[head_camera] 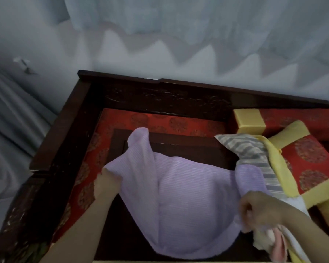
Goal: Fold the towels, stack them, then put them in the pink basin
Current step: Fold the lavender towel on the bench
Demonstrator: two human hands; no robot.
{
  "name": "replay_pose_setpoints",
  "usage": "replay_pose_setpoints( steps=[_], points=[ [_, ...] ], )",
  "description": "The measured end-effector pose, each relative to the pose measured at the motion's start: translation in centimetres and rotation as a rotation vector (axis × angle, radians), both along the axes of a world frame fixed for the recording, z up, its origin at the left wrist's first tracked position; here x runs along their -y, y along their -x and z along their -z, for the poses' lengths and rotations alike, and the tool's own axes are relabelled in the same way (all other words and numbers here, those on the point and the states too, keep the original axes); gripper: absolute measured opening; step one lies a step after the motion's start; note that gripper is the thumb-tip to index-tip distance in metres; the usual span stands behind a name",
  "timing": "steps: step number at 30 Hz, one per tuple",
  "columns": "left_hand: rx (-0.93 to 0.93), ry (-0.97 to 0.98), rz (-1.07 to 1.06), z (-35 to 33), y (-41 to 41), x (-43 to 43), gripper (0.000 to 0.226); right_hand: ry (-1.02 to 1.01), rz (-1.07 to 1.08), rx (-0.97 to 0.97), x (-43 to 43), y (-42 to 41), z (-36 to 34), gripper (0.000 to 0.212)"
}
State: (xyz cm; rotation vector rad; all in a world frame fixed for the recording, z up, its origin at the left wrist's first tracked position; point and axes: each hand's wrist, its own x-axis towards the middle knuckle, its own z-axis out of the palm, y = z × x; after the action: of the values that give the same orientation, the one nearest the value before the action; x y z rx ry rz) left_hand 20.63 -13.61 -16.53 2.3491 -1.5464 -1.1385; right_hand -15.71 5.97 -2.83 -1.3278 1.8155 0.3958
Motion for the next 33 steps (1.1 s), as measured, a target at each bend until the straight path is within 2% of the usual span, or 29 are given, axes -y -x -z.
replay_pose_setpoints(
  steps=[2,4,6,7,10,14,16,21,25,29,33],
  points=[
    [-0.009,0.129,-0.113,0.7,-0.5,1.7,0.056,0.124,-0.023,0.093,0.9,-0.3,-0.5,0.003],
    [-0.122,0.12,-0.24,1.0,-1.0,2.8,0.052,0.289,-0.094,0.071,2.0,-1.2,-0.6,0.026],
    [-0.301,0.115,-0.337,0.5,-1.1,3.2,0.041,0.538,-0.116,0.039,3.3,-2.5,-0.3,0.041],
    [-0.426,0.131,-0.342,-0.4,-0.7,3.0,0.035,0.643,-0.106,0.072,4.0,-3.6,-0.4,0.042],
    [-0.801,0.121,-0.282,-3.5,1.2,0.9,0.023,0.784,-0.093,0.217,7.1,-8.0,-1.0,0.025],
    [-1.015,0.001,-0.196,-6.2,3.4,-1.8,0.021,0.823,-0.136,0.381,11.0,-12.9,-0.3,0.02],
    [-1.065,-0.034,-0.147,-6.7,4.0,-2.4,0.017,0.846,-0.162,0.378,12.4,-14.2,0.3,0.019],
    [-1.136,-0.064,-0.092,-7.2,4.0,-2.7,0.018,0.727,-0.073,0.491,13.9,-15.2,1.4,0.04],
    [-1.163,-0.075,-0.094,-7.2,3.7,-2.7,0.021,0.776,0.048,0.541,14.1,-15.1,1.8,0.036],
    [-1.18,-0.049,-0.033,-7.3,3.5,-2.8,0.038,0.825,0.031,0.52,14.7,-15.5,2.6,0.029],
    [-1.085,0.035,0.005,-7.1,3.4,-2.6,0.023,0.847,-0.014,0.484,15.1,-16.1,3.2,0.028]
  ],
)
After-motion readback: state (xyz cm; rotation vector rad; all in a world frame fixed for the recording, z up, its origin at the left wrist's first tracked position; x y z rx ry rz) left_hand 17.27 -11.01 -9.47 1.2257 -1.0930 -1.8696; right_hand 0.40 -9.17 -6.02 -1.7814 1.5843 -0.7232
